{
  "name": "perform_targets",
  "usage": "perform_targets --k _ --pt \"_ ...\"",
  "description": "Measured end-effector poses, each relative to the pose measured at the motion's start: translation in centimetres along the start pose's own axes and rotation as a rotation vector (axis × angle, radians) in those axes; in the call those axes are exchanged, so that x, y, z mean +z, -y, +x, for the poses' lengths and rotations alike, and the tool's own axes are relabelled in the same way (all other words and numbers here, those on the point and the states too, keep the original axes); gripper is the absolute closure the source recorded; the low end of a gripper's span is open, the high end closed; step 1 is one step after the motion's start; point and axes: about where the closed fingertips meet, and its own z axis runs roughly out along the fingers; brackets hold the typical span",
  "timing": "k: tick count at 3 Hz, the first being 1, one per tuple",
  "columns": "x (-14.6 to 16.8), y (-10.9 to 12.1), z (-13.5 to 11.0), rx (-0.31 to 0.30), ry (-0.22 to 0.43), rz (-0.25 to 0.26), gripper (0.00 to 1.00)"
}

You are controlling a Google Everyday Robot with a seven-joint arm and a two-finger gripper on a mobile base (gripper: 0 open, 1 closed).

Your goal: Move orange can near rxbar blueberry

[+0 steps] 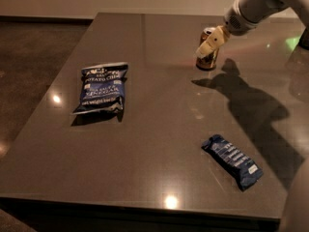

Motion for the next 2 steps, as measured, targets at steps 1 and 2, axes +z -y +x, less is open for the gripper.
perform_targets --k 1,2 --pt "1.52 1.57 -0.8 0.035 0.018 -0.01 0.03" --pt "2.04 2.29 -0.89 0.048 0.023 -0.017 0.25"
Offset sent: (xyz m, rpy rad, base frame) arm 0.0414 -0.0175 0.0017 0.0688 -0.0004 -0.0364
